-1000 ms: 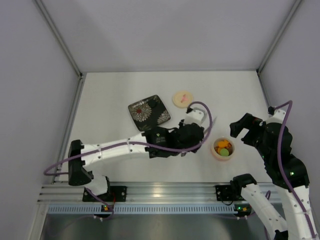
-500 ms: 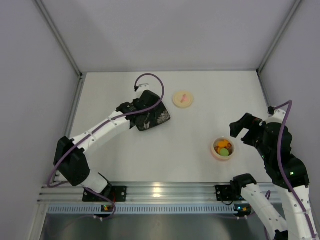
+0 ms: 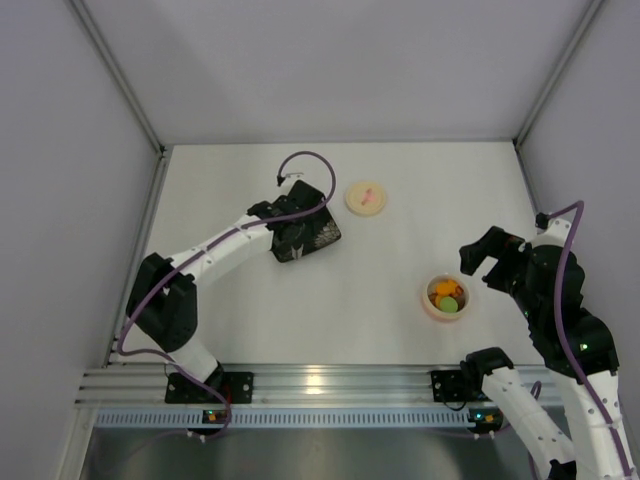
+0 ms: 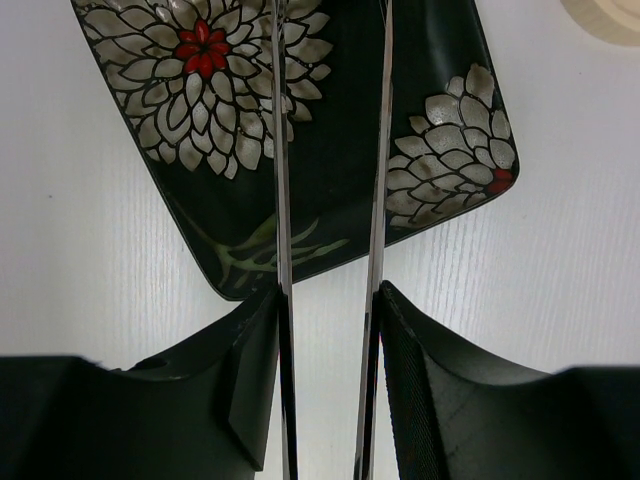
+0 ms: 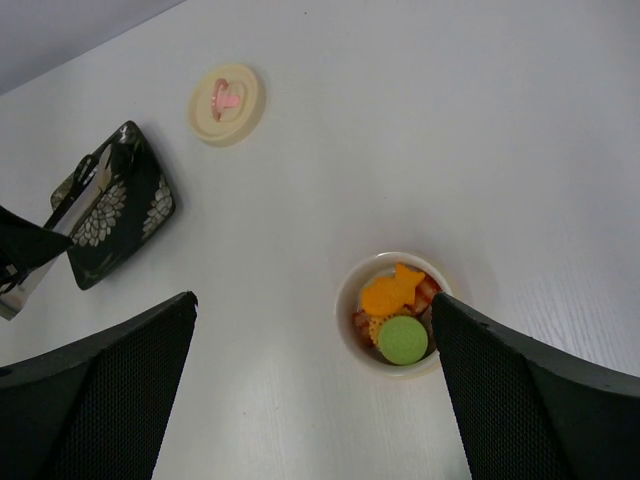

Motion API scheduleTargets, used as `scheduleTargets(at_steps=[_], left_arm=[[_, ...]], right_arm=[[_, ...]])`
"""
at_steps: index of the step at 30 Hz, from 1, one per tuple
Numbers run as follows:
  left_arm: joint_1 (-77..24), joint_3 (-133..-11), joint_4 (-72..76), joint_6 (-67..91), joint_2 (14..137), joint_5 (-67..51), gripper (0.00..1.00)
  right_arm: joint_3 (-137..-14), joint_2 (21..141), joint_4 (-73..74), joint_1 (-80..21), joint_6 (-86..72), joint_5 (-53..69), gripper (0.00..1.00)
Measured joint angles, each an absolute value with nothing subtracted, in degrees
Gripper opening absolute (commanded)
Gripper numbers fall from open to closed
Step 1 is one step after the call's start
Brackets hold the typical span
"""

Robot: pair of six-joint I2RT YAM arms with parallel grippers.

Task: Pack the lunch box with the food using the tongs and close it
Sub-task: Pick up the fake food from the plate.

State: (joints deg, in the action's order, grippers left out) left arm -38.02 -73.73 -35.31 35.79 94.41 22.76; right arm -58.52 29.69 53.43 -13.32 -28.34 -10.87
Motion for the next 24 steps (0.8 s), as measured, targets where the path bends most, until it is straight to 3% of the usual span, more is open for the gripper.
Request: scheduleTargets(at_steps=[18,24], left_arm=[[-36.69,-73.82,-33.56,34.48,97.36,21.65,0.47],[-35.97,-73.82,-33.50,34.30,97.76,21.23,0.43]], right_arm=[[-58.52,29.78,53.43,-13.32,-28.08,-10.90,0.99],[-58.52,29.78,53.43,-13.32,-28.08,-10.90,0.99]])
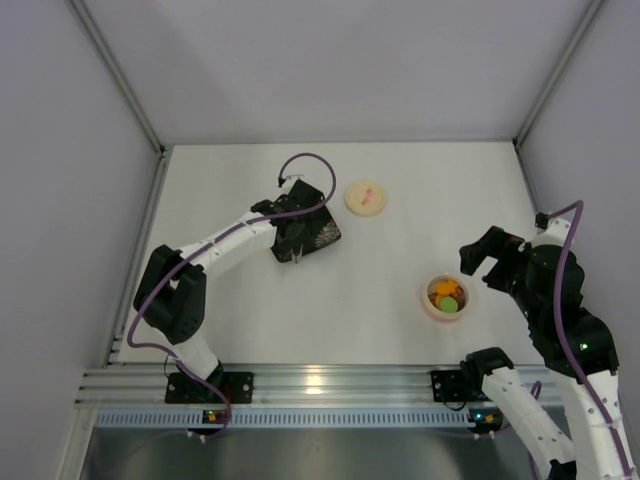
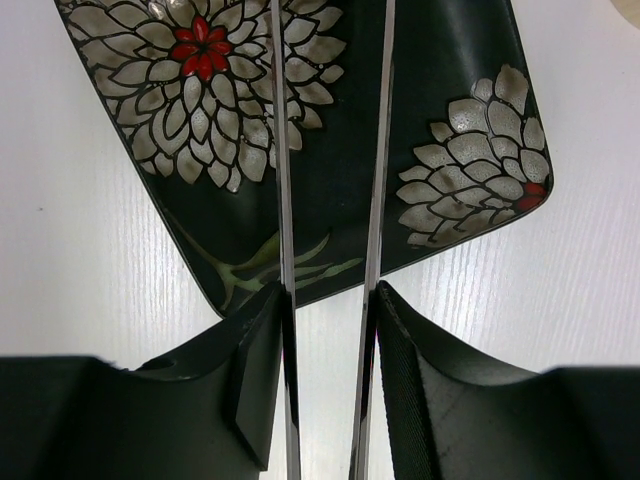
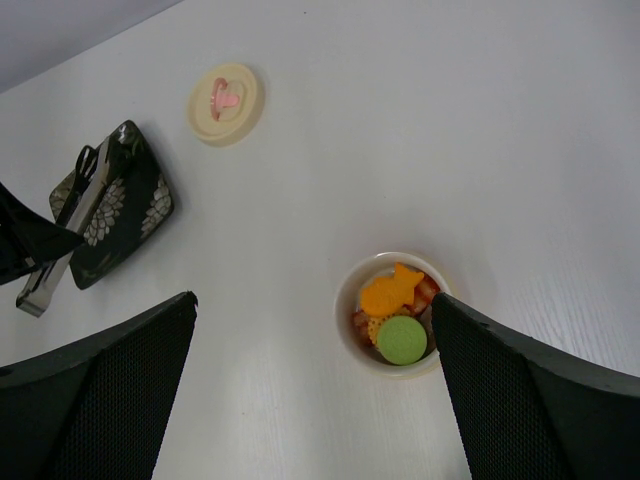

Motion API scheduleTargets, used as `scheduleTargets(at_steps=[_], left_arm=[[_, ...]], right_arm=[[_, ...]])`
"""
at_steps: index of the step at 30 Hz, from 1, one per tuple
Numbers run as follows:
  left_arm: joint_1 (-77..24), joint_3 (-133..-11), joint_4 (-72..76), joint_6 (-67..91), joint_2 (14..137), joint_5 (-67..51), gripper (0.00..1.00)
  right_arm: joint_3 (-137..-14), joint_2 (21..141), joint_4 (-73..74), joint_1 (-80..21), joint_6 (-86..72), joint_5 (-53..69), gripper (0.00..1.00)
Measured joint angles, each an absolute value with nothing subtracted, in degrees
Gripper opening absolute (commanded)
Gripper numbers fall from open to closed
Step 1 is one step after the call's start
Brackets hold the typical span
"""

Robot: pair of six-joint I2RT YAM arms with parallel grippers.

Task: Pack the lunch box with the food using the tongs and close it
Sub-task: Pick up the fake food from the plate.

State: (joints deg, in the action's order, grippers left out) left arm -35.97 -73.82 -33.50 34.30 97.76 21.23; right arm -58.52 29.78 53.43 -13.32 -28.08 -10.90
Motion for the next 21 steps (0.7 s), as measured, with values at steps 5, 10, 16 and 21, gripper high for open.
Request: scheduleTargets(at_steps=[5,10,16,21], left_arm=[[-35.83,-74.06,-33.52,34.06,97.80,20.80,0.32],[-35.70,-74.19,-33.56,33.63,97.65,20.29,0.29],[-36.10,-74.19,-34.52,32.84,93.97,19.22,0.29],[-37.78,-74.22,-35.22,32.82,88.75,19.35,0.29]], right_arm=[[-58.52,29.78,53.43,-13.32,-28.08,-10.90,0.99],[-58.52,29.78,53.43,-13.32,-28.08,-10.90,0.99],[-58.52,29.78,53.43,-13.32,-28.08,-10.90,1.00],[-58.52,29.78,53.41,-13.32,-28.10,-10.87,0.99]])
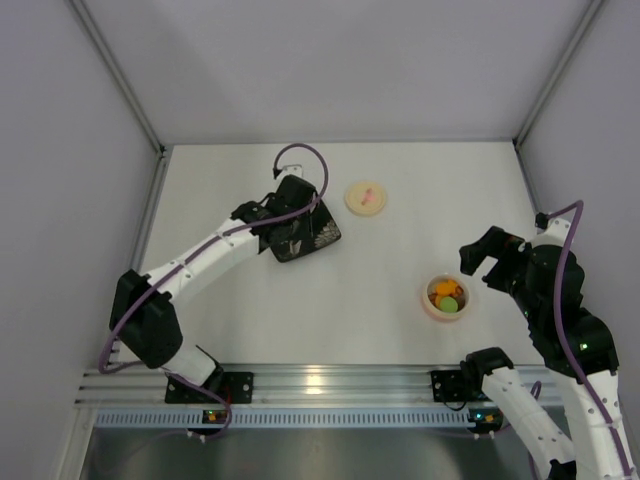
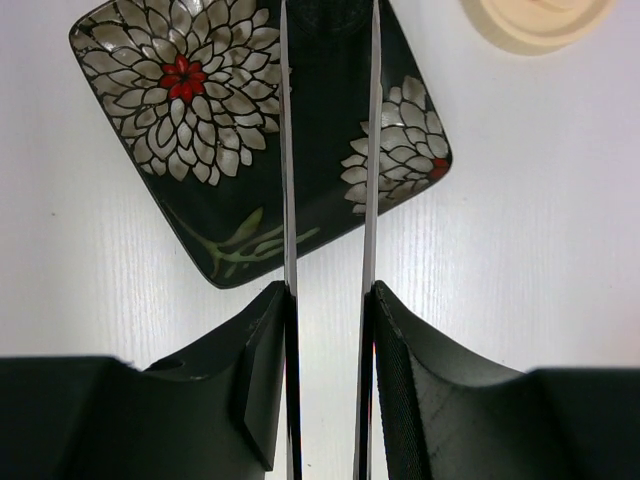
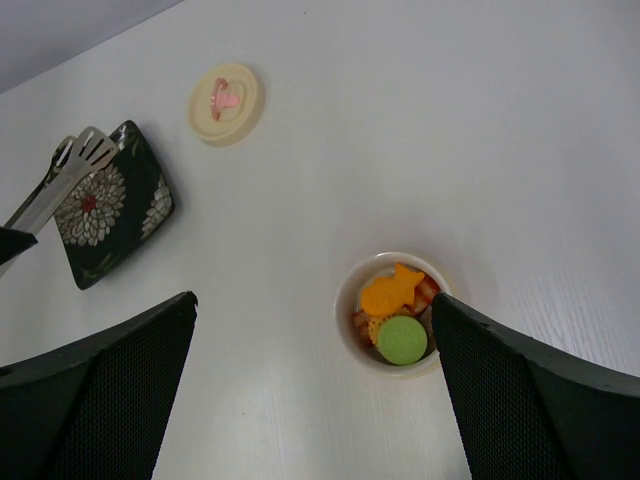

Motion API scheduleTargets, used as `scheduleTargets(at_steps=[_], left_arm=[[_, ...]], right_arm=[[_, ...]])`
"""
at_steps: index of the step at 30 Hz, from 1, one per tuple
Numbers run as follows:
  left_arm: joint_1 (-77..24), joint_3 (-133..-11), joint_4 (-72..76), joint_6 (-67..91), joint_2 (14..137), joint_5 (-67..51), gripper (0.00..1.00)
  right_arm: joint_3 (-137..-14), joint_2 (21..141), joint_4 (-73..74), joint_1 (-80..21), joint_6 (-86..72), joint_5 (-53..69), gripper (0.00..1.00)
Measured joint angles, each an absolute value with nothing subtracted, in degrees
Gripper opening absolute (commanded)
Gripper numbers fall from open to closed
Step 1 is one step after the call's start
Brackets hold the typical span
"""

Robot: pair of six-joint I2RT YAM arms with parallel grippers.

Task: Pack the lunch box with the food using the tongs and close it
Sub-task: Pick up the fake food from the plate, then place the fake food in the packing box.

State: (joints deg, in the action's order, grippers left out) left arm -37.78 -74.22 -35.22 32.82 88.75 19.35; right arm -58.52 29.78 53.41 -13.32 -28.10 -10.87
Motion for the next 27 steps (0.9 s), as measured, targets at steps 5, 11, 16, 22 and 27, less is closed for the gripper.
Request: scheduleTargets(at_steps=[5,11,16,22,27], left_arm=[[-39.81,-74.22,-36.73,32.82,85.21,19.49,0.29],[-47.75,-75.31,-39.16,32.82,84.01,21.08,0.29],[-58.17,-77.06,-39.46,32.93,84.01,21.54,0.30],[-69.25,-81.60,-39.16,33.06,86.80,21.91,0.30],[-76.16,-87.55,-38.50,32.99,93.56,21.89,0.30]], right_arm=[[-58.52,29.78,53.41,-13.32,-28.10,-10.87,0.99],[-58.52,29.80,53.39,-13.32,-28.12,-10.87,0.99],[-58.52,30.15,53.39,-13.32,-28.10,-10.87,0.99],[-58.52,30.24,53.39,-13.32,-28.10,-10.87,0.99],[-58.52,30.55,53.41,-13.32,-28.10,-10.90,0.99]])
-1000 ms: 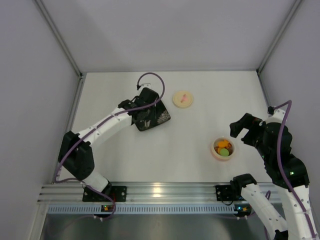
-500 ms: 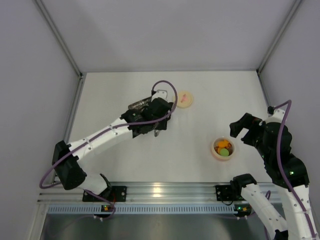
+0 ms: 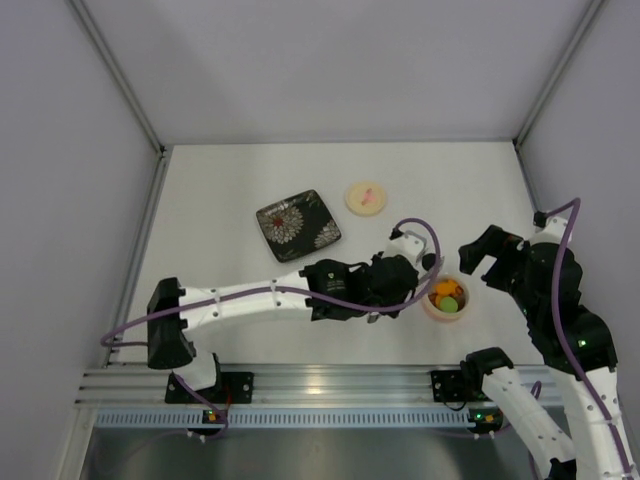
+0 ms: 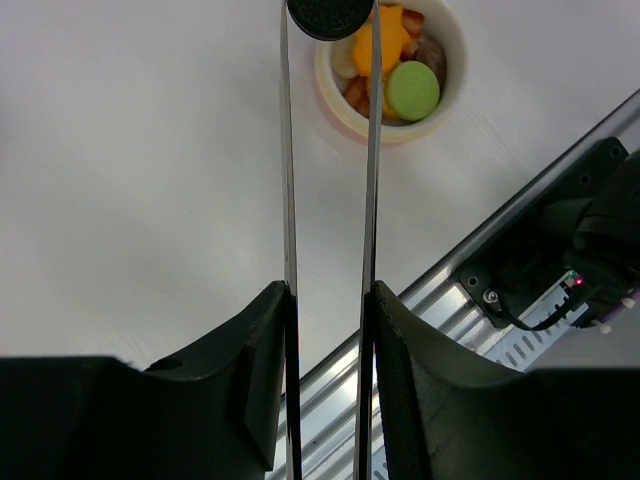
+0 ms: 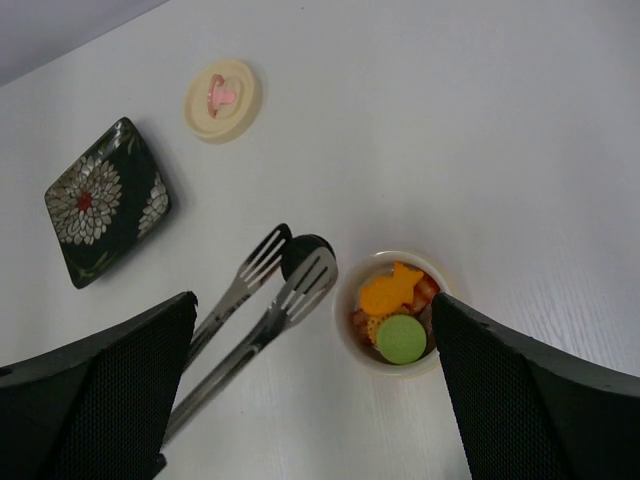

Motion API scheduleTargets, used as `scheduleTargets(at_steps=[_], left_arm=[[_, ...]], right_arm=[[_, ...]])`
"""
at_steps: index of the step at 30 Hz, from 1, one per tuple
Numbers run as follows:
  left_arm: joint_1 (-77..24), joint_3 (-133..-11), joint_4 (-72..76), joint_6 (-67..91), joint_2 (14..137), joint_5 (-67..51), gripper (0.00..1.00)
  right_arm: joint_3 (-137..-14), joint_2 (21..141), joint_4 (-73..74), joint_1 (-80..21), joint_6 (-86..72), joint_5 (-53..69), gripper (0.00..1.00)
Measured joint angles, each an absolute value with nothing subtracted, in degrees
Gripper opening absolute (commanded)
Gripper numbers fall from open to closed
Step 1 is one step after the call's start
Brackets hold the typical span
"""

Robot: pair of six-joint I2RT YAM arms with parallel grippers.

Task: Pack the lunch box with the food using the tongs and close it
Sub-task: Place the fake food in the packing box.

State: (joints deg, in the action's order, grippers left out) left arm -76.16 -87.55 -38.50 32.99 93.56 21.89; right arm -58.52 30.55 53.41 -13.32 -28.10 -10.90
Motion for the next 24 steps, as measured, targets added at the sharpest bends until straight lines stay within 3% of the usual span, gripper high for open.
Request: scheduleTargets(at_steps=[24], left_arm=[[-84.55,-92.44,-38.20,33.01,105.41,20.34,0.33]], right_arm=[[-58.52,30.87,53.39,-13.32,-28.10,-10.90,0.99]])
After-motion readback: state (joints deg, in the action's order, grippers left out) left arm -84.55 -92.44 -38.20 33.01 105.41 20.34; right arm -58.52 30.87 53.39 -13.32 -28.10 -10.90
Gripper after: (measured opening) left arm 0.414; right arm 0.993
